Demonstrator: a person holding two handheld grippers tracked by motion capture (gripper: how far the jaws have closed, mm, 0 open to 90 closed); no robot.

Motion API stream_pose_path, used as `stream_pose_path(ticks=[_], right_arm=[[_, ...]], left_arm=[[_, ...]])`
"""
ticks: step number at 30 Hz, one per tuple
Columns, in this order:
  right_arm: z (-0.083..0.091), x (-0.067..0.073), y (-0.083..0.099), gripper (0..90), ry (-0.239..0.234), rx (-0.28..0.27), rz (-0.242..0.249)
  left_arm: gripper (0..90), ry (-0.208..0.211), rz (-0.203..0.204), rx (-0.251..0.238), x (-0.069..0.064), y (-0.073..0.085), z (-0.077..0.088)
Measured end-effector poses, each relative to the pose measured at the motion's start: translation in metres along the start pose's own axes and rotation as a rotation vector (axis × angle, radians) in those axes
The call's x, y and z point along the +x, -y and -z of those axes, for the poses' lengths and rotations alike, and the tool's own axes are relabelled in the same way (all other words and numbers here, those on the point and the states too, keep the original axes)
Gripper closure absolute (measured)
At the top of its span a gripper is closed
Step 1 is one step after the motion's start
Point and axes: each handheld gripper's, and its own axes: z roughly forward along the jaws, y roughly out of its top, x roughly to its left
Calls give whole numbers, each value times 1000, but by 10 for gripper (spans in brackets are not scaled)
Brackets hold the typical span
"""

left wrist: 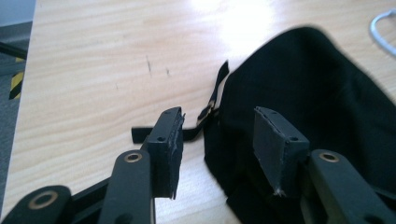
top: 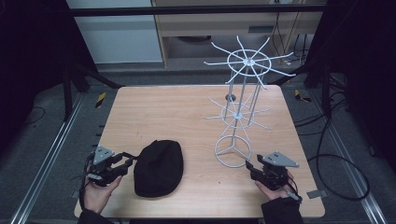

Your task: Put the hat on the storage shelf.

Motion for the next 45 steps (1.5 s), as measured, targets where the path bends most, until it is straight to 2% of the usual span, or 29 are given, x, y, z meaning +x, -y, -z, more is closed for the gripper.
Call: stream_pose_path(ticks=[4, 10, 15, 23, 25, 30, 34, 37, 45], right_arm=[[2, -12, 3, 459, 32, 7, -24], [5, -23, 6, 441, 54, 19, -49], [4, -29, 8, 433, 83, 29, -31], [2, -30, 9, 431, 88, 43, -27], [3, -30, 9, 431, 89, 43, -24], [2, -31, 8, 431, 88, 48, -28], [2, -31, 9, 432, 85, 53, -27], [1, -31, 9, 432, 85, 57, -21], [-1, -31, 10, 438, 79, 72, -25]], left_arm=[[509, 33, 0, -28, -5, -13, 8], [490, 70, -36, -33, -18, -25, 14], [480, 103, -68, -13, -33, -34, 10], [466, 147, -113, 13, -55, -48, 1], [466, 158, -134, 35, -62, -51, -4], [470, 153, -163, 75, -70, -50, -14], [473, 150, -172, 103, -72, -47, -21], [481, 137, -194, 140, -72, -43, -27], [519, 108, -189, 210, -65, -33, -42]])
